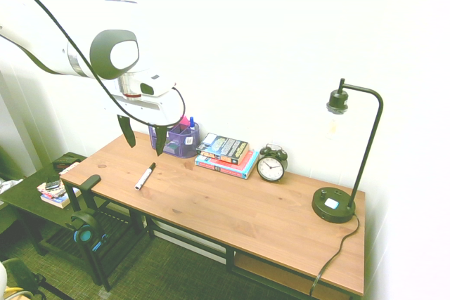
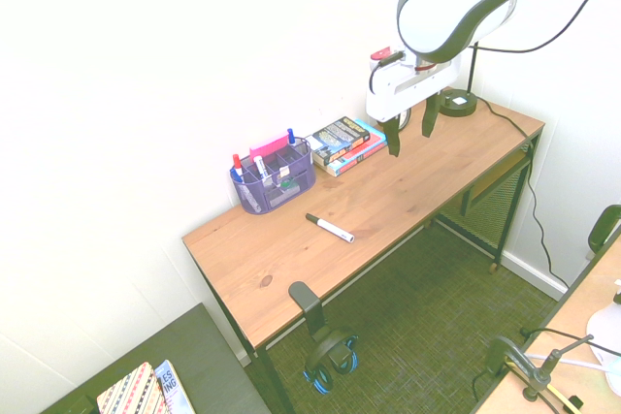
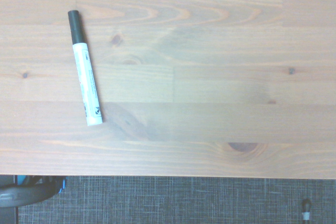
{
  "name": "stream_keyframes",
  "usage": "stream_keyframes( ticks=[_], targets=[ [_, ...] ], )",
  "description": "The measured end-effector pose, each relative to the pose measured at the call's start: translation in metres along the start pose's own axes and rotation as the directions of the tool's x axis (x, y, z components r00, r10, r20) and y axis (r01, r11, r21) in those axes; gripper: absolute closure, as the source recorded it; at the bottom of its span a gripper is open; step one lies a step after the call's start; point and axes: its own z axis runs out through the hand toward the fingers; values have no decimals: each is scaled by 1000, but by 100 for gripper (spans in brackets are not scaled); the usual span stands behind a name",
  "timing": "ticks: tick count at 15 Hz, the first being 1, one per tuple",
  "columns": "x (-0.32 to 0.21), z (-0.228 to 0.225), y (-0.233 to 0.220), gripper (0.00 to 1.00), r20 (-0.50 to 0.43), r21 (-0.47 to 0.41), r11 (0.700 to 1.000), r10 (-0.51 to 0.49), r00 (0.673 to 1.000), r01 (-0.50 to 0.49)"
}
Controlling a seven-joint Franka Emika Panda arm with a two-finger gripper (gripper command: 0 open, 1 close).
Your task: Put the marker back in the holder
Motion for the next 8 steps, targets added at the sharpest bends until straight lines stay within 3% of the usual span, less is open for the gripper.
stream_keyframes(
  ticks=[4, 8],
  targets=[
    [-8, -3, -11, 0, 10, 31, 999, -20, 1000, 20],
    [-26, 27, -69, 0, 22, 48, 996, -75, 997, 74]
  ],
)
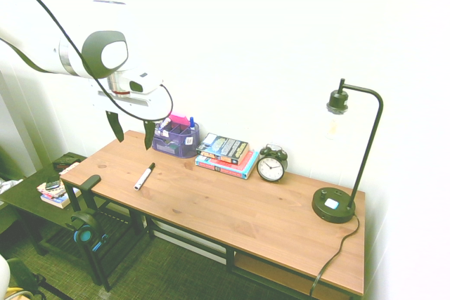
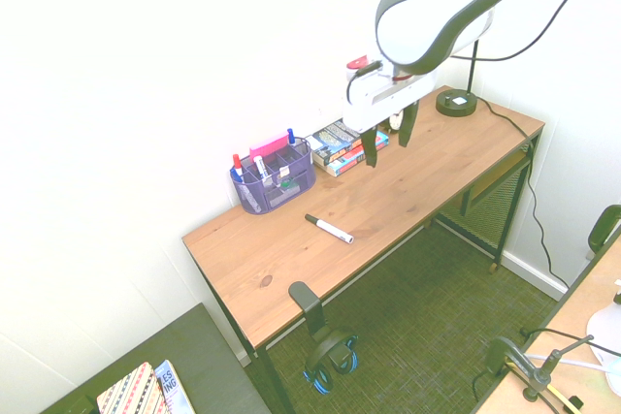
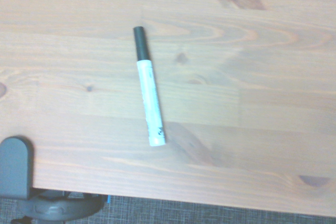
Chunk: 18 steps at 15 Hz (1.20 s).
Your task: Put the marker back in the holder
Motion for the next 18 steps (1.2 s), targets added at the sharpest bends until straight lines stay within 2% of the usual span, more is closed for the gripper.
stream_keyframes(
  ticks=[4, 6, 10, 15, 16, 18],
  targets=[
    [33, 65, -62, 0, 41, 8, 1000, -10, 999, 9],
    [31, 93, -87, 0, 66, 0, 999, -33, 997, 33],
    [33, 147, -96, 0, 74, -48, 999, -14, 997, 17],
    [33, 179, -110, 0, 67, -86, 996, 0, 998, 6],
    [35, 183, -111, 100, 67, -91, 996, 3, 998, 3],
    [40, 192, -113, 100, 62, -106, 994, 1, 998, 6]
  ],
)
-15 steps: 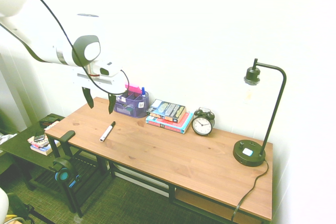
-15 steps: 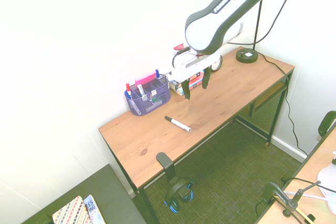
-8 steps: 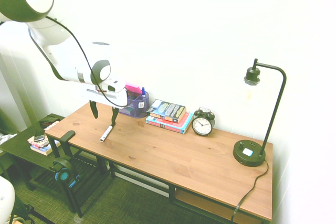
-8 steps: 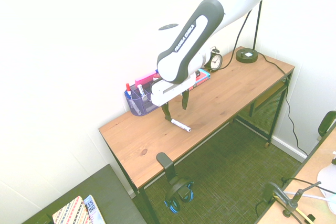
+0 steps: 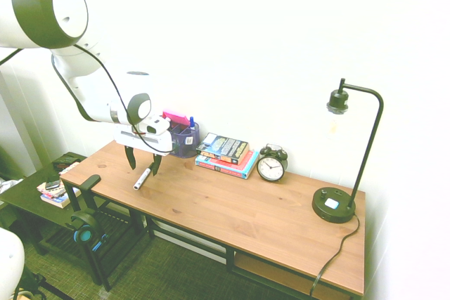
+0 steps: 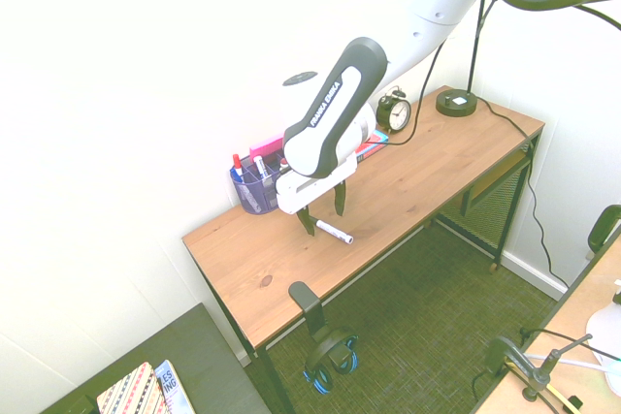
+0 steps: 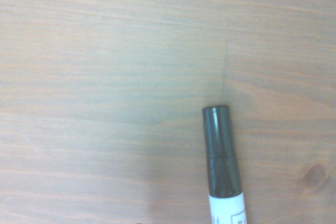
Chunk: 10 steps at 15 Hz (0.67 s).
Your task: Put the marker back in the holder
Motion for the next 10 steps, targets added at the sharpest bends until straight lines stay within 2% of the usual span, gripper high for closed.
stream_keyframes(
  ticks=[10],
  targets=[
    [2, 9, -13, 100, 7, -17, 1000, 3, 1000, -3]
  ],
)
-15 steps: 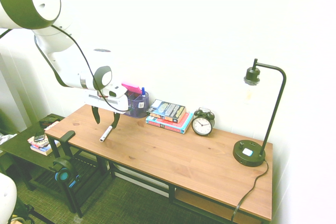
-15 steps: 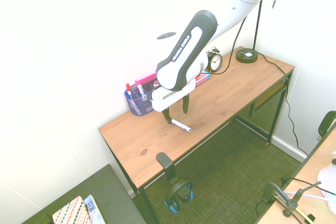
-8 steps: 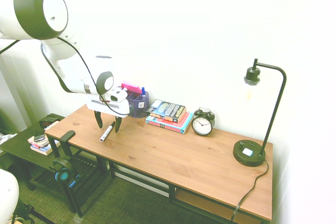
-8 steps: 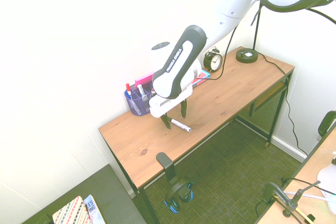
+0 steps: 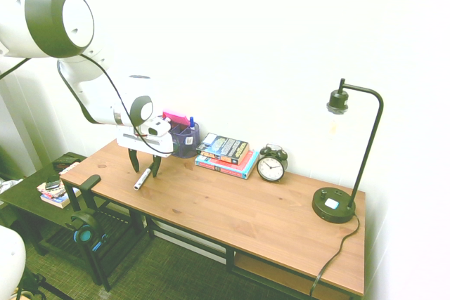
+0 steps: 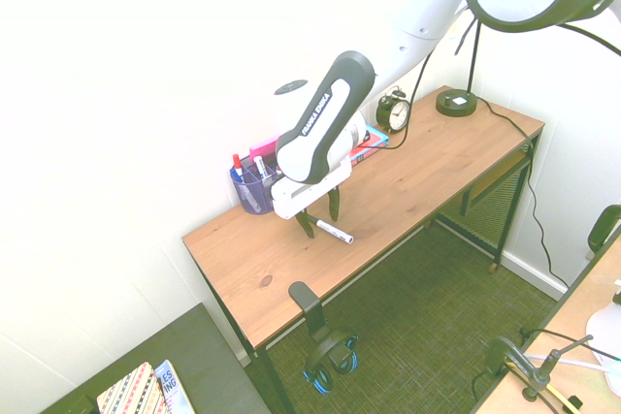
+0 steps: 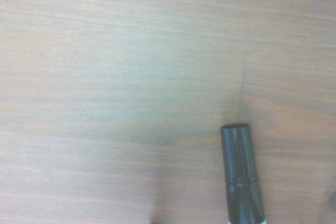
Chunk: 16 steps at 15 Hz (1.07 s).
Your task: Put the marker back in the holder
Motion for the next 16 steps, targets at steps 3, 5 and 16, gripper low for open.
stream_keyframes(
  ticks=[3, 5, 16],
  targets=[
    [1, -1, -3, 100, 2, -3, 1000, 0, 1000, 0],
    [3, -3, -5, 100, 1, 0, 1000, 1, 1000, -1],
    [13, -4, -9, 100, -5, -2, 1000, 11, 1000, -11]
  ],
)
